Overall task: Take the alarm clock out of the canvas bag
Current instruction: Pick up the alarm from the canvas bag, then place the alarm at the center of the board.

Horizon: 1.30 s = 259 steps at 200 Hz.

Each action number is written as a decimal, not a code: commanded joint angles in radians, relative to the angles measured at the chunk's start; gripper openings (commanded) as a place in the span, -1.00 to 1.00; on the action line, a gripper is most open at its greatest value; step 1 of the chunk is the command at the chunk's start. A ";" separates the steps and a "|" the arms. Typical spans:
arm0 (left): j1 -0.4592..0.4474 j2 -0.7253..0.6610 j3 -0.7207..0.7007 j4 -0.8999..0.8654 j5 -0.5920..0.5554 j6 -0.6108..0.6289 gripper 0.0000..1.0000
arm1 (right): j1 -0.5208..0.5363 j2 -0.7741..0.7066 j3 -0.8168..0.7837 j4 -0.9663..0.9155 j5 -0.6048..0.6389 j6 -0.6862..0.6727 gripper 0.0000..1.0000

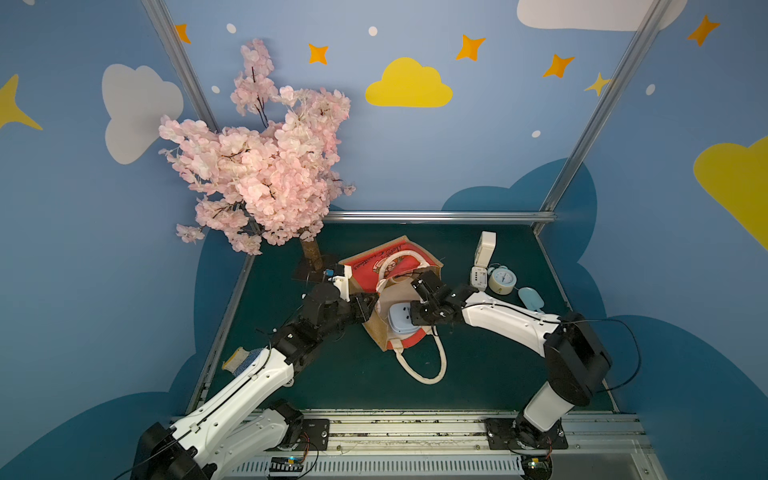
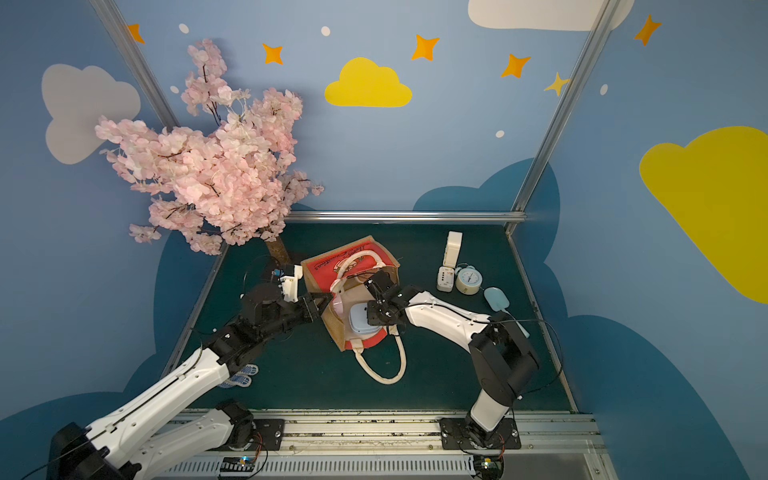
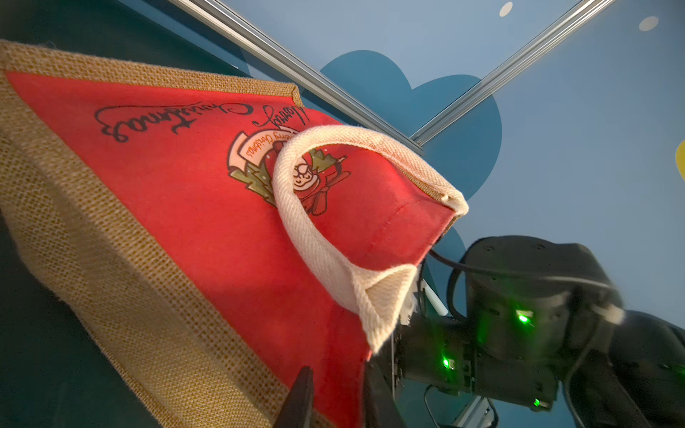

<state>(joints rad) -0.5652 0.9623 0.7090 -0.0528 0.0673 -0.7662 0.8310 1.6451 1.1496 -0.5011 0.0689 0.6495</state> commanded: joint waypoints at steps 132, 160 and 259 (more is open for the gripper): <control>0.037 -0.013 0.024 -0.078 -0.034 0.033 -0.51 | -0.010 -0.531 -0.107 -0.214 0.121 -0.066 -0.73; 0.039 -0.020 0.026 -0.089 -0.033 0.036 -0.51 | -0.085 -0.572 -0.119 -0.253 0.122 -0.083 -0.72; 0.039 -0.029 0.021 -0.088 -0.031 0.040 -0.51 | -0.584 -0.501 -0.284 -0.110 0.040 -0.156 -0.71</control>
<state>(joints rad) -0.5346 0.9352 0.7162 -0.1127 0.0551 -0.7437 0.3298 1.1217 0.8921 -0.6952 0.1436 0.5125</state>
